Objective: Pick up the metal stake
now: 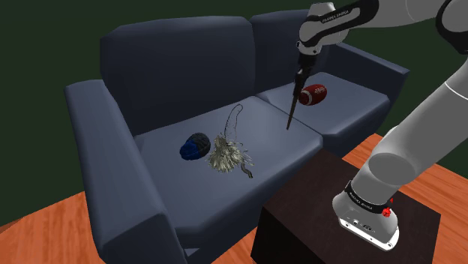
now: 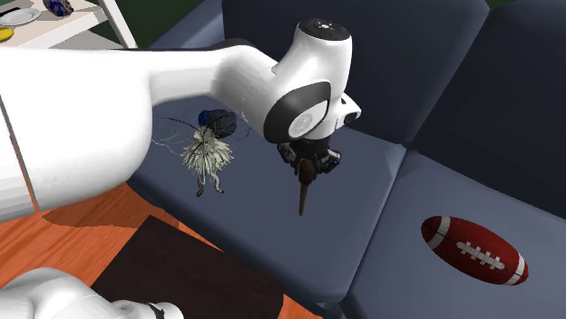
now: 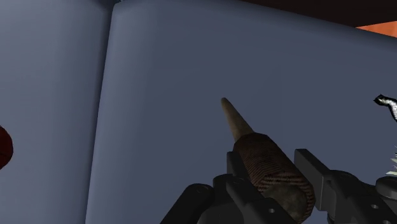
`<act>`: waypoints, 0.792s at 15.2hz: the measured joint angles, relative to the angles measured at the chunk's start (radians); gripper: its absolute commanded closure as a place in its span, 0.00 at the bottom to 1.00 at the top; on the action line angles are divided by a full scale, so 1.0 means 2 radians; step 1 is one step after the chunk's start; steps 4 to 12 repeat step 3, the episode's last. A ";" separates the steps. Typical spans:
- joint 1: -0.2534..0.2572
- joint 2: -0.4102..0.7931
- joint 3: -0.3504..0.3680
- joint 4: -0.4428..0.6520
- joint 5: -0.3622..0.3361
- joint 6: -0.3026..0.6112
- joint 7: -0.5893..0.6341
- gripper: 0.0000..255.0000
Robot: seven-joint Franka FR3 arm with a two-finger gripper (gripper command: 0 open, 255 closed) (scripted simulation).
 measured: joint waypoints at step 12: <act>0.000 -0.005 0.001 0.012 -0.001 -0.017 0.001 1.00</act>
